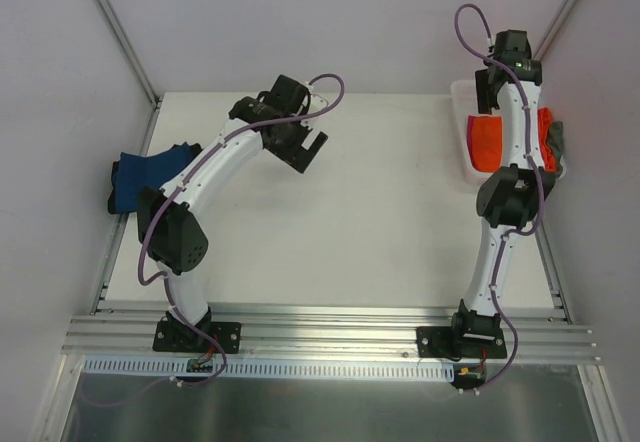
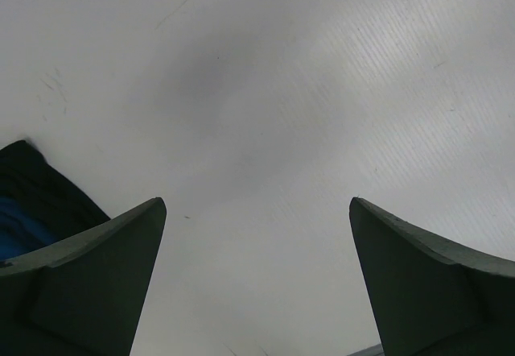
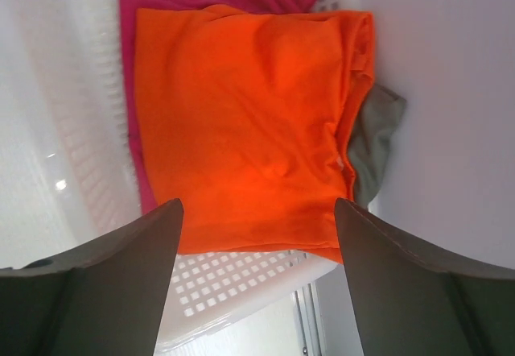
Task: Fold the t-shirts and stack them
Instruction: Grab the tshirt from the pile
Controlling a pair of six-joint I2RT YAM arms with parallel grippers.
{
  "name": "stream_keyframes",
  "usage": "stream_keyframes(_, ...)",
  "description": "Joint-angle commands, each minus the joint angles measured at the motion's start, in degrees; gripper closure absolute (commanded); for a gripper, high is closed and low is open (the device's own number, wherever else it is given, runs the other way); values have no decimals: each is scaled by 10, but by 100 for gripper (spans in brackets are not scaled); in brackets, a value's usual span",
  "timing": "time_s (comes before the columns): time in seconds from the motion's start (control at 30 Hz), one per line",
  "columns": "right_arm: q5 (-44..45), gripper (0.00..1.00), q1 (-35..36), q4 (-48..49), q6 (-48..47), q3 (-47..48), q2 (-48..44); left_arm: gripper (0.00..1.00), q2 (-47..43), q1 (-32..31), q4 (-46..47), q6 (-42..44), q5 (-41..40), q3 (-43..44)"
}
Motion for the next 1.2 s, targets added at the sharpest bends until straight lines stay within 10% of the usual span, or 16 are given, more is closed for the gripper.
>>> stream_keyframes(0.0,21,20,-34,4,23,46,6,1,12,1,4,-4,-19,25)
stream_keyframes(0.87,-61,31,-137,-20,30,62,125,1,44,0,1,-19,10,47)
stream_keyframes(1.0,-65,40,-143,-21,27,62,132,1,48,0,0,-20,10,49)
stream_keyframes(1.17,-83,83,-144,-28,27,60,138,1,51,-1,0,-21,14,53)
